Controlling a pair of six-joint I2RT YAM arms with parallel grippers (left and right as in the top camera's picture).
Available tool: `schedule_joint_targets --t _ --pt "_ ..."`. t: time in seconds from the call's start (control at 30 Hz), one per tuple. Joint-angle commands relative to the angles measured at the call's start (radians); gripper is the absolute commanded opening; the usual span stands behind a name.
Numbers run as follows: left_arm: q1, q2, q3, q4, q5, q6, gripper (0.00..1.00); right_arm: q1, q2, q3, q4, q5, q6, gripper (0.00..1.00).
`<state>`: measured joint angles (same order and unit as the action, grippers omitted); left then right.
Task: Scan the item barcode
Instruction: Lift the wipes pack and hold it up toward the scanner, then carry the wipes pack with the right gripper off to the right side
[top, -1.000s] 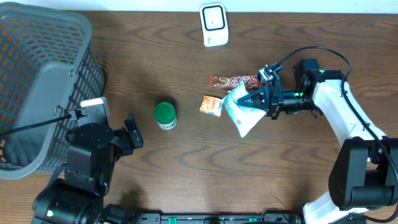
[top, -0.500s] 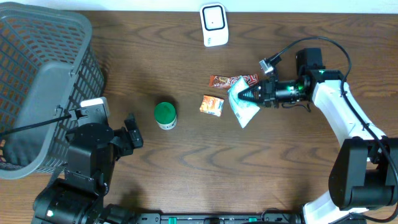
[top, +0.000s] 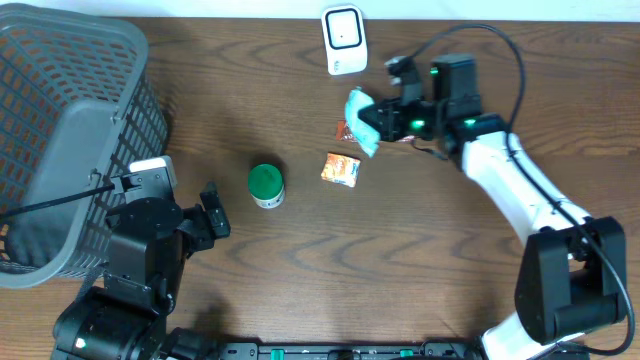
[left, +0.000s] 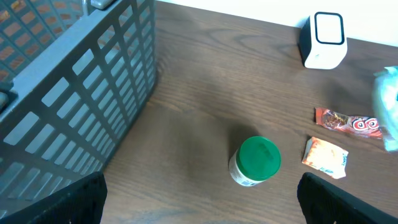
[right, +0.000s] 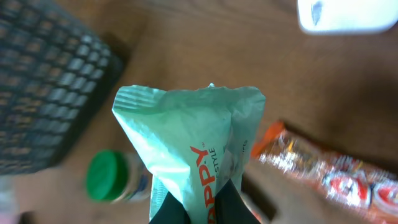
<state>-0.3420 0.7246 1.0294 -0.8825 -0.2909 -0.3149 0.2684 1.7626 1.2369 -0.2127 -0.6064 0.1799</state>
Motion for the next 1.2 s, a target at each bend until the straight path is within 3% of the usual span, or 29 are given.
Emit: schedule_joint_targets --t 0.0,0.3,0.8,1.07,1.17 --pt "0.005 -0.001 0.015 0.000 -0.010 -0.004 0.98 0.072 0.003 0.013 0.069 0.323 -0.095 0.01" --pt "0.005 -0.001 0.015 0.000 -0.010 -0.004 0.98 0.092 0.116 0.097 0.263 0.452 -0.206 0.01" --pt "0.005 -0.001 0.015 0.000 -0.010 -0.004 0.98 0.095 0.671 0.818 0.220 0.531 -0.449 0.01" --pt "0.005 -0.001 0.015 0.000 -0.010 -0.004 0.98 0.124 0.783 0.882 0.228 0.669 -0.740 0.01" --pt "0.005 -0.001 0.015 0.000 -0.010 -0.004 0.98 0.127 0.785 0.882 0.244 0.669 -0.734 0.01"
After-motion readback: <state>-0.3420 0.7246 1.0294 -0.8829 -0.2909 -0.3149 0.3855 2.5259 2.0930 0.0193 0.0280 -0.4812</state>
